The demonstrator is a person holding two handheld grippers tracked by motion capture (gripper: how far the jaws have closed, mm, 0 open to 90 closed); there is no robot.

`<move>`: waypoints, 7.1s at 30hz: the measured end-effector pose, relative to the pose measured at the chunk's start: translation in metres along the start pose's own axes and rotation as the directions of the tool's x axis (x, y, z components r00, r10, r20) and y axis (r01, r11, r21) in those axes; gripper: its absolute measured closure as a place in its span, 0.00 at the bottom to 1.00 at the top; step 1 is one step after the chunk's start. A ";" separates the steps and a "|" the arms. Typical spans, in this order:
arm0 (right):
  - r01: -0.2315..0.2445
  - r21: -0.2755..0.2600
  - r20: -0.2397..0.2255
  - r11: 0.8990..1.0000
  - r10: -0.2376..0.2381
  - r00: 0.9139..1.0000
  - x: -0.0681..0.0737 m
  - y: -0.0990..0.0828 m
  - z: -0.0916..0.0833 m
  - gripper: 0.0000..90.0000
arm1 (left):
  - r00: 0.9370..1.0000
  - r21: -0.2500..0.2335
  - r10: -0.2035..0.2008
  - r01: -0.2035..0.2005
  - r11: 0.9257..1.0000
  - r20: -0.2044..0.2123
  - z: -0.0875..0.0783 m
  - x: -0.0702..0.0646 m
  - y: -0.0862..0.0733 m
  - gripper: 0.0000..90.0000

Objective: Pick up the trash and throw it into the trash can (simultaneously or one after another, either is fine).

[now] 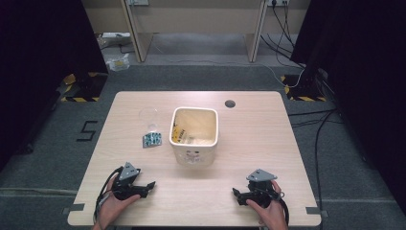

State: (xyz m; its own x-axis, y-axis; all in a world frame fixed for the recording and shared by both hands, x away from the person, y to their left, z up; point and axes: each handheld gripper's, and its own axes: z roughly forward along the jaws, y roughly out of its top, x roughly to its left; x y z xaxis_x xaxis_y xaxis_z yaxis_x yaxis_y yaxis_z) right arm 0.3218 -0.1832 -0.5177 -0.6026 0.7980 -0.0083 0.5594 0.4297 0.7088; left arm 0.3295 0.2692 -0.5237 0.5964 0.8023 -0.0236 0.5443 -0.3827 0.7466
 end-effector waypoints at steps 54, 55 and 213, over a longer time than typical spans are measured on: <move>0.004 -0.001 -0.004 1.000 -0.004 1.000 0.000 0.000 0.001 0.08 | 0.943 -0.057 -0.228 0.221 0.974 -0.242 0.072 0.066 0.092 0.18; 0.003 -0.001 -0.004 1.000 -0.003 1.000 0.000 0.000 0.001 0.08 | 0.941 -0.056 -0.232 0.225 0.973 -0.246 0.073 0.066 0.093 0.18; 0.007 -0.004 -0.005 1.000 -0.007 1.000 0.000 0.001 0.001 0.08 | 0.964 0.000 0.107 -0.111 0.994 0.242 0.044 -0.038 0.231 0.26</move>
State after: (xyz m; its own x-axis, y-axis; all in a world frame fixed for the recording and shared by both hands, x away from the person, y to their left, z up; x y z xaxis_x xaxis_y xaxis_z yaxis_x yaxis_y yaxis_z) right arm 0.3233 -0.1827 -0.5182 -0.6090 0.7931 -0.0096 0.5533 0.4335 0.7113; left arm 0.4586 0.1305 -0.3797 0.7764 0.6217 -0.1036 0.4751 -0.4693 0.7444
